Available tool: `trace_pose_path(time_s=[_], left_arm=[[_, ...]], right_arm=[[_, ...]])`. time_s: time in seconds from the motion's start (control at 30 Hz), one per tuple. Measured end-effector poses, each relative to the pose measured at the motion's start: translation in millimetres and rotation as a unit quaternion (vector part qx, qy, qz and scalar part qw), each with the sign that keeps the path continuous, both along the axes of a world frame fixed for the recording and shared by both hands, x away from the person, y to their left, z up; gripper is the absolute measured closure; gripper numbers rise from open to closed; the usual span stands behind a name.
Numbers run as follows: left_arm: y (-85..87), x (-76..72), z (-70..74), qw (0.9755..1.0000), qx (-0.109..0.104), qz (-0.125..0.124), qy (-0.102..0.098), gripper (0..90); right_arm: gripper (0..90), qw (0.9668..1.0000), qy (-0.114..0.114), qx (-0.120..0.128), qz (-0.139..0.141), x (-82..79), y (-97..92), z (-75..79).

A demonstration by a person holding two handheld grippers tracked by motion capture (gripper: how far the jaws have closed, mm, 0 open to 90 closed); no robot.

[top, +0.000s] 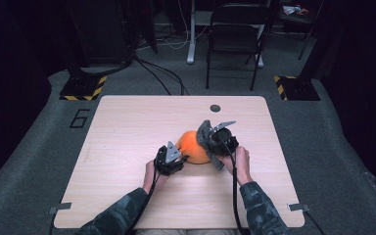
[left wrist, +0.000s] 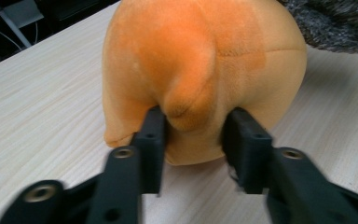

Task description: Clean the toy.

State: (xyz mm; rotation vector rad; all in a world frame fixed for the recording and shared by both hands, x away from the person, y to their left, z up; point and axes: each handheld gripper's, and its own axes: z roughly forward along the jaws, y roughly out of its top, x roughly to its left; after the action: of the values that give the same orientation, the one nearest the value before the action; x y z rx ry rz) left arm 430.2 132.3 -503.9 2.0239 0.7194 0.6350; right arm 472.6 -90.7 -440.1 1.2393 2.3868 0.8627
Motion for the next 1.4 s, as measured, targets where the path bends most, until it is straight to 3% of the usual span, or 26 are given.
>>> trace_pose_path(time_s=[0.13,0.37,0.53,0.63,0.7,0.8,0.9,1.1,1.4], left_arm=[[1.9,-0.3,1.4,1.0,-0.008,0.0,-0.003,76.6],[5.1,-0.9,14.7,0.9995,-0.03,-0.001,0.008,80.3],[8.3,-5.6,24.0,0.9989,-0.043,-0.005,0.019,80.4],[7.7,-8.3,28.1,0.9987,-0.046,-0.006,0.021,80.3],[5.9,-9.3,28.8,0.9988,-0.043,-0.011,0.021,80.2],[4.2,-8.7,24.8,0.9991,-0.033,-0.014,0.025,79.6],[6.7,-7.0,22.7,0.9992,-0.028,-0.016,0.026,79.1],[7.0,-5.5,21.2,0.9992,-0.024,-0.018,0.026,78.3],[10.8,-0.5,19.4,0.9987,-0.034,-0.015,0.034,77.2]], right_arm=[[74.0,1.0,-0.003,-0.004,0.005,0.9,-1.8,2.1],[74.0,0.9998,-0.017,0.0,0.001,-2.6,-6.8,18.1],[74.0,0.9989,-0.039,0.026,0.002,-10.0,-6.3,40.8],[74.0,0.9976,-0.052,0.04,0.022,-19.3,5.4,51.8],[74.0,0.9973,-0.053,0.033,0.039,-21.8,15.1,50.3],[74.0,0.9976,-0.052,-0.007,0.045,-18.6,27.1,35.5],[73.9,0.9987,-0.036,0.009,0.036,-14.7,24.5,29.5],[73.9,0.9992,-0.028,-0.004,0.028,-9.5,14.6,24.0],[73.9,0.9999,0.009,-0.012,-0.006,3.9,-7.3,4.2]])
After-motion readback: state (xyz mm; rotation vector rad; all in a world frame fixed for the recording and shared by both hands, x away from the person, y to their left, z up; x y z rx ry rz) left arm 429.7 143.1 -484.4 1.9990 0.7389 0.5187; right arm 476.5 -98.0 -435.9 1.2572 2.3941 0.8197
